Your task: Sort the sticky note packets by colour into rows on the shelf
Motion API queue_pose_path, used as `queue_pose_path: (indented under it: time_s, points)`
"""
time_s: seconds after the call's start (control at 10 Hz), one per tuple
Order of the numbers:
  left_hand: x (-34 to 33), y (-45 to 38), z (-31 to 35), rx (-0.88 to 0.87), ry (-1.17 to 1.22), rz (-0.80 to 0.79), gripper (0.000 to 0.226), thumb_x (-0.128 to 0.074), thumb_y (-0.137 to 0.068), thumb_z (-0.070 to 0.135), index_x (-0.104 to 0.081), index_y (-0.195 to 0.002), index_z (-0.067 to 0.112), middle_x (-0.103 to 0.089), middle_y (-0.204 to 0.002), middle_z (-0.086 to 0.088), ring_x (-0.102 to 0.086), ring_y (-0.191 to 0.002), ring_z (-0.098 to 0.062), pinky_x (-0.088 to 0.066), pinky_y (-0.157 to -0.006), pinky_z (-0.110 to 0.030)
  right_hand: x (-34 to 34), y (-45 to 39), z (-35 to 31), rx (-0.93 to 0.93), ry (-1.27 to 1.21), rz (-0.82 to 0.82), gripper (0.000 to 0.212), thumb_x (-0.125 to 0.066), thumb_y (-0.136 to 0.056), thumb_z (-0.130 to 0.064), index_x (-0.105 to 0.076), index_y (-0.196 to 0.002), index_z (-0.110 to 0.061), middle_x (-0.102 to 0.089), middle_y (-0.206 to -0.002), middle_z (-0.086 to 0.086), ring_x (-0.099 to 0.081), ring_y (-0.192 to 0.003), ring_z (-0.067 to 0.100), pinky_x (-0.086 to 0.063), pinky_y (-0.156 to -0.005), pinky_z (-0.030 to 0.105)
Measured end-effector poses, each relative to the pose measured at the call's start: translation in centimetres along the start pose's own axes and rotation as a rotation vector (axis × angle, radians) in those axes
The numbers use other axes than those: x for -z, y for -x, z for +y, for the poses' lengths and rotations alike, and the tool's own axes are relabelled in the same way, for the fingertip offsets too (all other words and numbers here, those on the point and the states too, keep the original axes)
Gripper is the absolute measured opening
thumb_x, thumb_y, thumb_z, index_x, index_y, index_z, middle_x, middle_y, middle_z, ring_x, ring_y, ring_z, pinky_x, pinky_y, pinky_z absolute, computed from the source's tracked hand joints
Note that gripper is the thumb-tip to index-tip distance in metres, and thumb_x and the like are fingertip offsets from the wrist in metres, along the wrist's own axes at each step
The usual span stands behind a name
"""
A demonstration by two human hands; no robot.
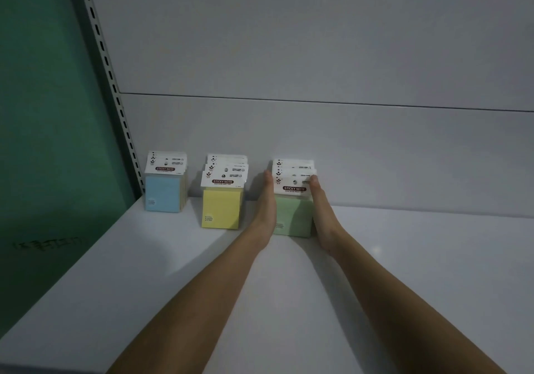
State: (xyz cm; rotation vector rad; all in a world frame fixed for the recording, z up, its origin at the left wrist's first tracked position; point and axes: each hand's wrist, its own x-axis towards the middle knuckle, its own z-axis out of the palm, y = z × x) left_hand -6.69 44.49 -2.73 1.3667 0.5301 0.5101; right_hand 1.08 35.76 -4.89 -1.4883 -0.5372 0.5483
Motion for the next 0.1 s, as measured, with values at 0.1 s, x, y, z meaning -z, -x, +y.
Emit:
queue_pose_path:
  time_s: [0.1]
  points:
    - [0.39,0.92,0.87,-0.025,-0.079,0.036,0.06,-0.016,-0.098,0.059,-0.069,-0.094,0.031,-0.071,-0.077,0.013,-0.067,-0.062,0.002,-0.047,-0.052,-0.014,1.17,1.03,-1.49,0.038,0.018,0.086,0.062,-0.024,-0.091,-0.07,-0.039,-0.137,-0.031,-0.04,-0.145,-0.008,-0.038,-0.135,0.012,-0.028,-0.11,0.034]
